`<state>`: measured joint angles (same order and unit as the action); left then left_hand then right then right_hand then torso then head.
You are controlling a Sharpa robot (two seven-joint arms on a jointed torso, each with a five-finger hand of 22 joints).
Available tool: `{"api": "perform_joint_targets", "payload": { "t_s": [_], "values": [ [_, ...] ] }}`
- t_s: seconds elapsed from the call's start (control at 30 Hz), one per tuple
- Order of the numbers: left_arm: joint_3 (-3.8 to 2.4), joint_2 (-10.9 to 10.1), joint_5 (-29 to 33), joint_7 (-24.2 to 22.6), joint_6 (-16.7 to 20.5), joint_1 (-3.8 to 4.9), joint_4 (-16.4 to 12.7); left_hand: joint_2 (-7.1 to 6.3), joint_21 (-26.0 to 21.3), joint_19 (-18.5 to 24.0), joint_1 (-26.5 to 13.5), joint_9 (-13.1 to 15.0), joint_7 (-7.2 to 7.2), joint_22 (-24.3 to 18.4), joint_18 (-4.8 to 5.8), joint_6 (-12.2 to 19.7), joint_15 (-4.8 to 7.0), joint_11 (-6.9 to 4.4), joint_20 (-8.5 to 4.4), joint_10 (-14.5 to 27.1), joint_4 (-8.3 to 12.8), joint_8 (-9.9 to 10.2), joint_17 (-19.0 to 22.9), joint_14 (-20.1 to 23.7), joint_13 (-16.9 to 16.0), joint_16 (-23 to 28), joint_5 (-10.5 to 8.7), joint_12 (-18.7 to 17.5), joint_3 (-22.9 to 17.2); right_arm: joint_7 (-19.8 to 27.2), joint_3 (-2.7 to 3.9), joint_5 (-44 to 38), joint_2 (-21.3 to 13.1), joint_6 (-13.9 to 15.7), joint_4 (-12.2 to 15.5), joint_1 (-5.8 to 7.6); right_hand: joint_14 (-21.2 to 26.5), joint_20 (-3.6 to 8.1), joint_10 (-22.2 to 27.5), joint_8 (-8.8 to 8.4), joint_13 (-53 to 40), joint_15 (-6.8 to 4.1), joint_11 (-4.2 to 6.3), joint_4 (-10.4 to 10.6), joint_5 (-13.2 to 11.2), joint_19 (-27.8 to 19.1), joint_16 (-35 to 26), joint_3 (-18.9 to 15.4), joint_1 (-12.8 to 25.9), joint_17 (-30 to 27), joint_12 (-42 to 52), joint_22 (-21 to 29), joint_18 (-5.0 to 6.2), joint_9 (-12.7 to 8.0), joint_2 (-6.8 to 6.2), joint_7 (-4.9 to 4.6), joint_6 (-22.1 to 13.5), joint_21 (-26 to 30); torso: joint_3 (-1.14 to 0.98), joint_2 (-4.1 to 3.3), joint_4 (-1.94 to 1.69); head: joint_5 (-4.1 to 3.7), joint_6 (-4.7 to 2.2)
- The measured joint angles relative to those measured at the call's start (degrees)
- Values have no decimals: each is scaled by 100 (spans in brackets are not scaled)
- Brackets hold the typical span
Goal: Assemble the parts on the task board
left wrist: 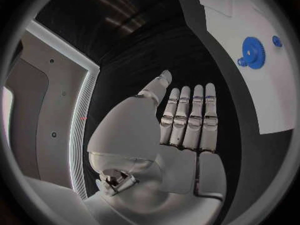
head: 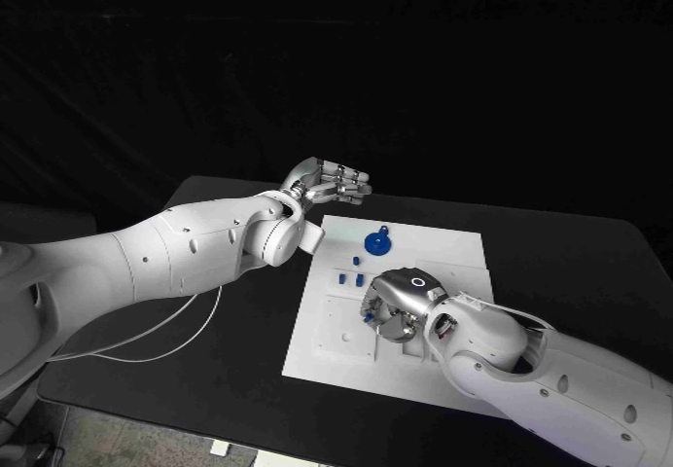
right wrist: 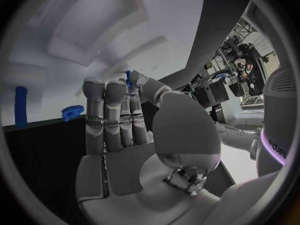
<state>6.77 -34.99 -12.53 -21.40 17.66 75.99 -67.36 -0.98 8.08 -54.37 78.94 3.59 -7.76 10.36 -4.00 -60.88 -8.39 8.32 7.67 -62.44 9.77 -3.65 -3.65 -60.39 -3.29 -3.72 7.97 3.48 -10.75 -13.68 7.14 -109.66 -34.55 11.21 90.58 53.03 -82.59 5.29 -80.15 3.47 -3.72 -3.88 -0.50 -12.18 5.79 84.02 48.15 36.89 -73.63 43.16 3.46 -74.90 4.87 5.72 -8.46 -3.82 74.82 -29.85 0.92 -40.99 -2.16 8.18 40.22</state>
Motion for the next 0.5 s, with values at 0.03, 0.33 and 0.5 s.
{"api": "perform_joint_targets", "payload": {
  "t_s": [0.03,0.33,0.5],
  "values": [
    [0,0,0,1,0,0,0,0,0,0,0,0,0,0,0,0,0,0,0,0,0,0,0,0,0,0,0,0,0,-3,-10,-4,6,-6,-10,0,0,0,0,0,-1,0,0,0,0,0,0,0,0,0,0,0,0,0,0,0,0,0,0,0,0,1,1],
    [0,8,3,5,-4,0,0,0,0,0,0,0,0,1,0,0,0,0,0,0,0,0,0,0,0,0,0,0,0,-63,-52,-90,98,-4,-90,17,-1,0,0,-14,-10,1,0,-7,15,0,0,-7,3,-1,-1,0,-3,-7,2,1,-19,0,5,2,-3,10,8],
    [0,12,4,10,-7,0,0,0,22,22,0,0,0,-34,0,0,-21,0,21,0,16,0,0,21,0,0,0,0,16,-109,-78,-145,159,-8,-145,13,-2,0,0,-16,-11,2,0,-7,2,0,0,-7,40,-1,-1,0,-4,-16,38,2,-38,0,7,2,-3,4,14]
  ]
}}
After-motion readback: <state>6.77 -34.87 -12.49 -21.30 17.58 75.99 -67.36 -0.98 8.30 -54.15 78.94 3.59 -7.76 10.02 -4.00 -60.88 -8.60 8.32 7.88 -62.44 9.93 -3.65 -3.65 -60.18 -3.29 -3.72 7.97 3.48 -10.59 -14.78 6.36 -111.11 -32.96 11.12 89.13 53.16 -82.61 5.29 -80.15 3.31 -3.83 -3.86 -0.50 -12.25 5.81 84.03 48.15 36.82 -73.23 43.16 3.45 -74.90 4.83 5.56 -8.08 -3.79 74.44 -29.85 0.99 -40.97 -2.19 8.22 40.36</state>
